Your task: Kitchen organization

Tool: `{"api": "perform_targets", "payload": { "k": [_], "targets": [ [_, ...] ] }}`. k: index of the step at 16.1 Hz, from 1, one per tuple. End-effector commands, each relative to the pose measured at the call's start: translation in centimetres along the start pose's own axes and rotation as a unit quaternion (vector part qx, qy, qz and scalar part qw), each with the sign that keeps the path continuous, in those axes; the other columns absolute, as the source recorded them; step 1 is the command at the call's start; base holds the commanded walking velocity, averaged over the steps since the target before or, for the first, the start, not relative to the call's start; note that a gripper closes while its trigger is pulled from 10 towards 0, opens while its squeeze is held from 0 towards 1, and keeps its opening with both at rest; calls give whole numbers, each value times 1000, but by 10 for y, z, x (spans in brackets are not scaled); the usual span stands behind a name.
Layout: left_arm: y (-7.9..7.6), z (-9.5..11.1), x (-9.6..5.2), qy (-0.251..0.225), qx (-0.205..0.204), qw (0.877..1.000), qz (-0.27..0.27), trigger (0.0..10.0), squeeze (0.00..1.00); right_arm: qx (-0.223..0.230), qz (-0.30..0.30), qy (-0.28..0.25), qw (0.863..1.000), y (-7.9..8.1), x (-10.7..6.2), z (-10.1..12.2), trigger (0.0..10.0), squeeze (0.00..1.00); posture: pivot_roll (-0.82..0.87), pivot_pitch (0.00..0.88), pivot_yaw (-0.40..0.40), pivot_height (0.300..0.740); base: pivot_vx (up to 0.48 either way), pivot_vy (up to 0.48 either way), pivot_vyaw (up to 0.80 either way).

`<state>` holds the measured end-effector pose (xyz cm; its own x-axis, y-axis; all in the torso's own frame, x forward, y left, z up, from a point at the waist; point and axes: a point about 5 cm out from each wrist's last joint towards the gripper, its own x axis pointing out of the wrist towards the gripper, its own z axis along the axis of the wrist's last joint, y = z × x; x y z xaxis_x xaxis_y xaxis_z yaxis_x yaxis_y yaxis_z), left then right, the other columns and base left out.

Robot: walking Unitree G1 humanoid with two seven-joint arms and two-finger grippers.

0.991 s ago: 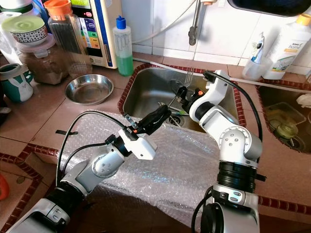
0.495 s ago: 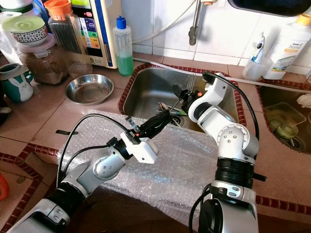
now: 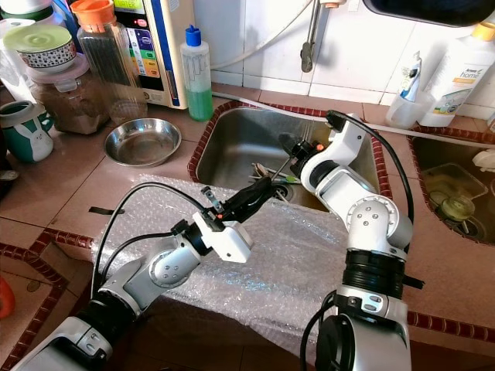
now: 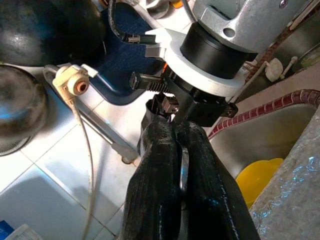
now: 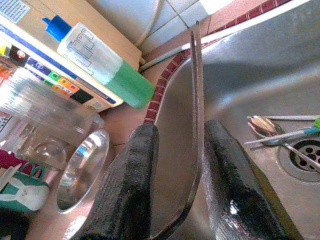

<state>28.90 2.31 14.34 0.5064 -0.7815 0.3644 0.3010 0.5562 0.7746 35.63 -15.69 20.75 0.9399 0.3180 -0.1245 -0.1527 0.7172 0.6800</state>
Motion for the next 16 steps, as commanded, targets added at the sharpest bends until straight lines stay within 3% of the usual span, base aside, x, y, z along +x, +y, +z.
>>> {"api": "perform_targets", "payload": {
  "k": [1,3,5,6,7,8,9,10,13,16],
  "targets": [
    [9,7,8,-26,2,999,29,2667,0,3,-33,6,999,-13,-2,-2,0,0,-113,65,-2,740,0,0,0],
    [8,8,8,-26,-1,999,28,2902,0,7,-38,6,999,-14,-2,-2,0,0,-115,66,-2,740,0,0,0],
    [7,7,7,-22,-13,999,25,4118,0,7,-38,4,999,-13,-2,-1,0,0,-117,68,-2,740,0,0,0],
    [7,7,7,-22,-14,999,26,4824,847,7,-39,4,999,-14,-2,-1,0,0,-117,69,-1,740,0,0,0],
    [7,7,7,-23,-15,999,26,4863,898,8,-41,3,999,-14,-2,-1,0,0,-117,69,-1,740,0,0,0],
    [7,7,7,-24,-16,999,27,5804,1000,9,-44,2,999,-15,-2,-1,0,0,-118,70,0,740,0,0,0],
    [8,7,7,-24,-16,999,28,5804,1000,9,-45,2,999,-15,-2,-1,0,0,-118,70,0,740,0,0,0],
    [7,7,7,-24,-17,999,28,7216,1000,9,-46,1,999,-16,-3,-1,0,0,-119,69,1,740,0,0,0],
    [7,7,7,-24,-19,999,27,9686,1000,9,-53,-3,999,-18,-4,1,0,0,-120,71,2,740,0,0,0],
    [10,7,7,-20,-40,998,40,10000,1000,5,-61,-20,998,-20,-4,5,0,0,-118,74,2,740,0,0,0]
  ]
}}
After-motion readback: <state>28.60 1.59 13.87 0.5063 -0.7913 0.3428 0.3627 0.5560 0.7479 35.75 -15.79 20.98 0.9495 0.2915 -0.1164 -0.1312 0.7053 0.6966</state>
